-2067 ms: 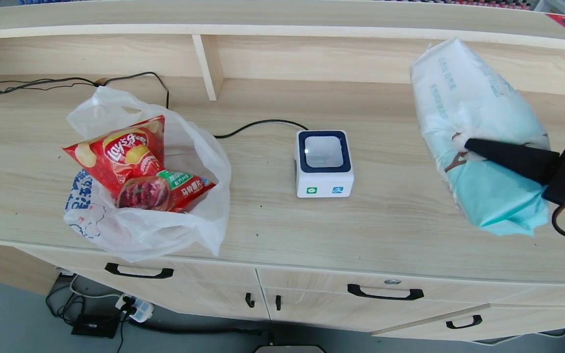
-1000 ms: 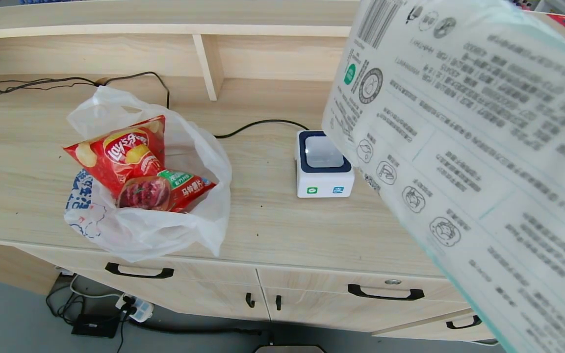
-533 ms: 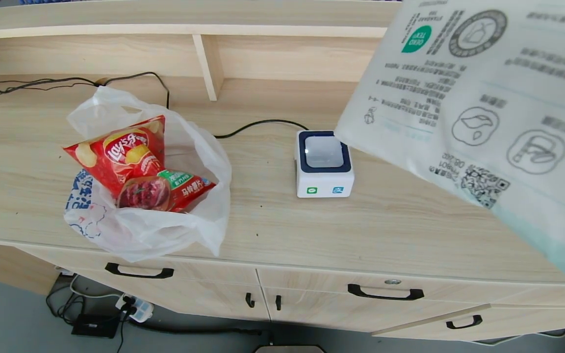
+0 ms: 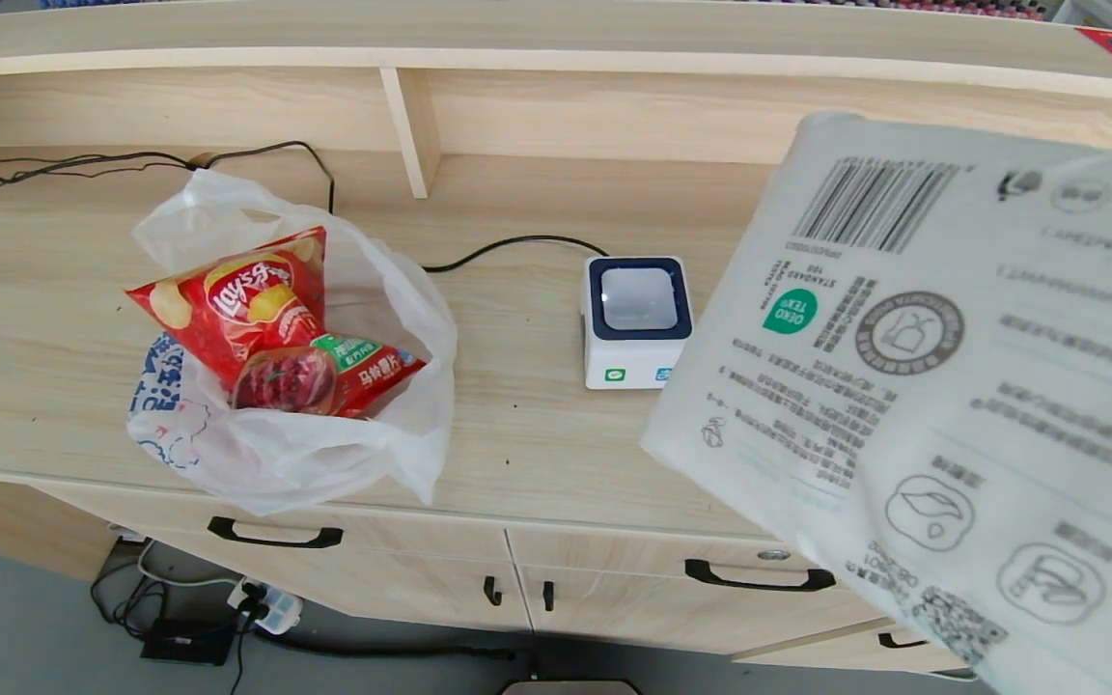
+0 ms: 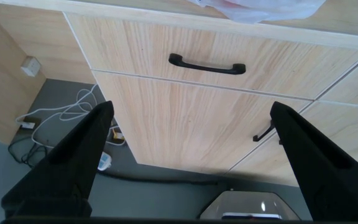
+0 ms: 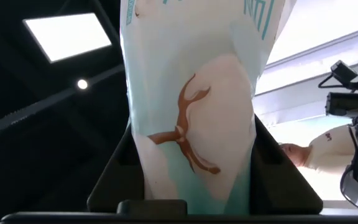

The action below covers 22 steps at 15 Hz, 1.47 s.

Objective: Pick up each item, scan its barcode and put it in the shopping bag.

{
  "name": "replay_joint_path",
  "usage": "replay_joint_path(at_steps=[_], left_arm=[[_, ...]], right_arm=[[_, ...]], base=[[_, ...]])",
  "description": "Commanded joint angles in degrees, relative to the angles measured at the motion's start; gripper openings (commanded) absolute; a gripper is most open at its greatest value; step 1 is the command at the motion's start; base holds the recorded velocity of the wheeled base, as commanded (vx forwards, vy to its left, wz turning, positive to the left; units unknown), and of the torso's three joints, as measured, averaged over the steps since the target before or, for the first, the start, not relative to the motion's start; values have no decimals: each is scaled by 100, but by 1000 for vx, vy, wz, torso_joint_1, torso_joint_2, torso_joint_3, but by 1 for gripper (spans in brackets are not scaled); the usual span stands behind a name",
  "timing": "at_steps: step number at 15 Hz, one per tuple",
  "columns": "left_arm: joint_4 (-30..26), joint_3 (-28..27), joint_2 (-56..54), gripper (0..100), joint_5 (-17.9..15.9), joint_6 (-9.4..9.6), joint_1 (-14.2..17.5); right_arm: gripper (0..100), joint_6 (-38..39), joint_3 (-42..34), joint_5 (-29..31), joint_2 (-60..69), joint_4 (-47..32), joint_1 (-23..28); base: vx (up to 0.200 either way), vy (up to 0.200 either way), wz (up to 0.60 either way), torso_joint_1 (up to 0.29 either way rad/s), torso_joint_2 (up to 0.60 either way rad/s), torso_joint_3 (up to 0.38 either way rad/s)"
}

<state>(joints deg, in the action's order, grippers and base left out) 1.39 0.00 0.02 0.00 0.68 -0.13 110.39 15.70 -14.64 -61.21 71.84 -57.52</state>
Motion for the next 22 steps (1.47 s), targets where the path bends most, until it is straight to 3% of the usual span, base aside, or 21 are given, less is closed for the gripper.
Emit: replay_joint_path(at_steps=[1,8,14,16,18,20,22], left_arm=[[2,0,6,100,0,2,5],[2,0,6,100,0,2,5],[2,0,6,100,0,2,5],[2,0,6,100,0,-7,5],[2,0,6,100,0,2,5],[2,0,6,100,0,2,5],[2,0,6,100,0,2,5]], right_arm=[[0,150,-208,-4,12,41,-172],[0,651,-375,-4,-102,383,-770],[0,607,-419,-21,215,427,-744],[0,475,82,-285,223,419,-234],[0,-26,363,-795,4,340,188],[0,-2469,706,-1480,-603,190,302],[0,-3779,882,-1682,-849,-118,469]], base=[[0,0,0,0,0,0],[0,0,0,0,0,0],[0,0,0,0,0,0],[0,0,0,0,0,0],[0,0,0,0,0,0],[0,0,0,0,0,0],[0,0,0,0,0,0]])
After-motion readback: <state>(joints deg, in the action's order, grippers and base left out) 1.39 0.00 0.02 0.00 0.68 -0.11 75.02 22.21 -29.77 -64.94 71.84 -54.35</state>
